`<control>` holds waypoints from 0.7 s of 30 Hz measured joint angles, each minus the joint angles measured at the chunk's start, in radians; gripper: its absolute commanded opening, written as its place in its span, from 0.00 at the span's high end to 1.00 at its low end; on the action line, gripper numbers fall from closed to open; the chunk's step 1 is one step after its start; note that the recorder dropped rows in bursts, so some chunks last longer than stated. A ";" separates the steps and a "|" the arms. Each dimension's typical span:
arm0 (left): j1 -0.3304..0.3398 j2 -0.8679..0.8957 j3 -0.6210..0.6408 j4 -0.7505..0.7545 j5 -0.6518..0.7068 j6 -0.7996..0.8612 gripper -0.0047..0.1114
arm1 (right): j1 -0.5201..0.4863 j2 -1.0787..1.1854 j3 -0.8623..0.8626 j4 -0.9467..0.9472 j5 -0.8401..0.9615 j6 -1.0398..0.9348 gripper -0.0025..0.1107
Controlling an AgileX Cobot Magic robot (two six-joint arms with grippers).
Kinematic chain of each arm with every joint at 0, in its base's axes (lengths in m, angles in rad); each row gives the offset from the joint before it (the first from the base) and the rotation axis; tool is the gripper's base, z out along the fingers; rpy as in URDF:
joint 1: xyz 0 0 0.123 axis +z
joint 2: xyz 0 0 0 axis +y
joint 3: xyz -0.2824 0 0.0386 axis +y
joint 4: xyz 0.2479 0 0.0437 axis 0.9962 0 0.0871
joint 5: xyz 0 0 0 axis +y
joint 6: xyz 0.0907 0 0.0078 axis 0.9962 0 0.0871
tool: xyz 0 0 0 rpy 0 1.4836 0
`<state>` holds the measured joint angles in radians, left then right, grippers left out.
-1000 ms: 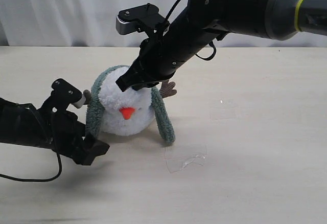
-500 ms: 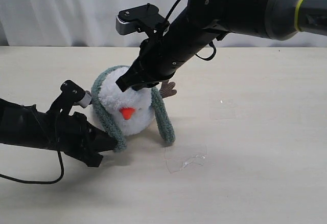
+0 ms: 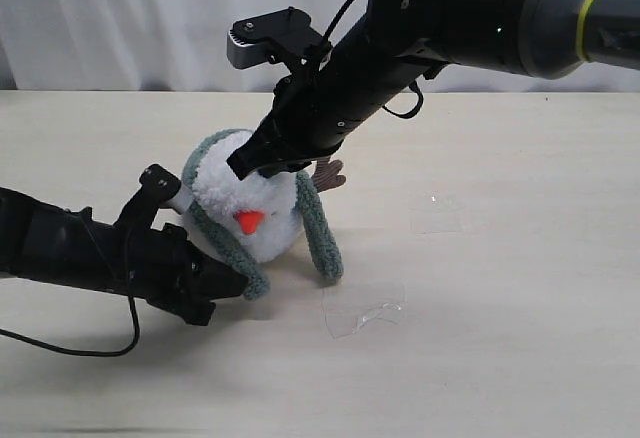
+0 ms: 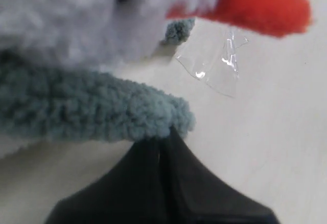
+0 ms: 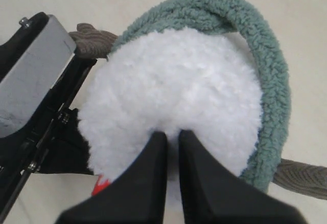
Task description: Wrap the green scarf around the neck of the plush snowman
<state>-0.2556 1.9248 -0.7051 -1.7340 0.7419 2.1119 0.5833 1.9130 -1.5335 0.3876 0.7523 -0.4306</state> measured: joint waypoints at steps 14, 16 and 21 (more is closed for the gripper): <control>0.000 0.027 -0.002 -0.002 0.146 0.000 0.96 | 0.000 0.000 0.000 0.000 0.000 0.002 0.89; 0.000 0.027 -0.002 -0.002 0.155 0.000 0.96 | 0.000 0.000 0.000 0.000 0.000 0.002 0.89; 0.000 0.038 -0.002 -0.002 0.097 -0.009 0.96 | 0.000 0.000 0.000 0.000 0.000 0.002 0.89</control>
<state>-0.2556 1.9623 -0.7071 -1.7356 0.8386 2.1027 0.5833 1.9130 -1.5335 0.3876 0.7523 -0.4282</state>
